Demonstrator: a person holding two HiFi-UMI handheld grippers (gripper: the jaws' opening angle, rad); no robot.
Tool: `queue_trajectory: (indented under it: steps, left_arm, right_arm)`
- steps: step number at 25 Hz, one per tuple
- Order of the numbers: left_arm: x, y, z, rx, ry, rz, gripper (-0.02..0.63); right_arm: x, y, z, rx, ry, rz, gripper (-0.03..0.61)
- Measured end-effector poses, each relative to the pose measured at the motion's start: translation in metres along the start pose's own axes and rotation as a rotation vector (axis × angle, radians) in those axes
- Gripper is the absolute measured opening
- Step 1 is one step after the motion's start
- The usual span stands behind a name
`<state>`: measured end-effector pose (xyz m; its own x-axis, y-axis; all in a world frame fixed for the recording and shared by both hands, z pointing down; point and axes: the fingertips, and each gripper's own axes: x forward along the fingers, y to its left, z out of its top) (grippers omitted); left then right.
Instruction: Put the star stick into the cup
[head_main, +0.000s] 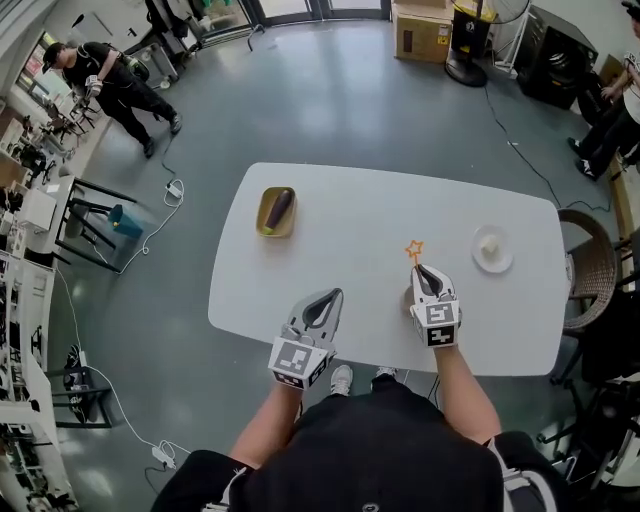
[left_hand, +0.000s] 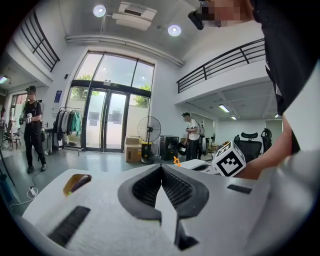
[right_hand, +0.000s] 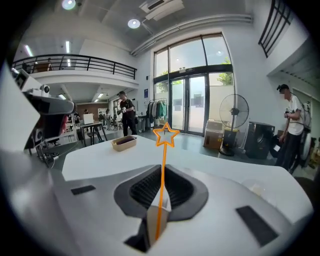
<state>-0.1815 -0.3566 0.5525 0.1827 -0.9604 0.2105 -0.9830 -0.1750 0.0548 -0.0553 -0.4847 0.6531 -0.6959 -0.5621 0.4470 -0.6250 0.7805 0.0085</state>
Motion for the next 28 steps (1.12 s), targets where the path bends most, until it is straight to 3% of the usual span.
queue_trajectory:
  steps: [7,14,22,28]
  left_arm:
    - [-0.014,0.022,-0.003,-0.012,-0.010,0.049,0.008]
    - [-0.015,0.021,-0.001,-0.009,-0.016,0.034,0.008]
    - [-0.006,0.009,0.012,0.018,-0.041,-0.025,0.008]
    - [0.001,-0.005,0.024,0.029,-0.065,-0.074,0.008]
  right_arm:
    - [0.011,0.006,-0.001,-0.018,0.031,0.020,0.031]
    - [-0.002,0.010,0.013,-0.019,-0.004,0.018,0.048]
    - [-0.042,0.020,0.059,0.031,-0.134,0.034,0.043]
    - [-0.077,0.020,0.090,0.013,-0.228,0.004,0.006]
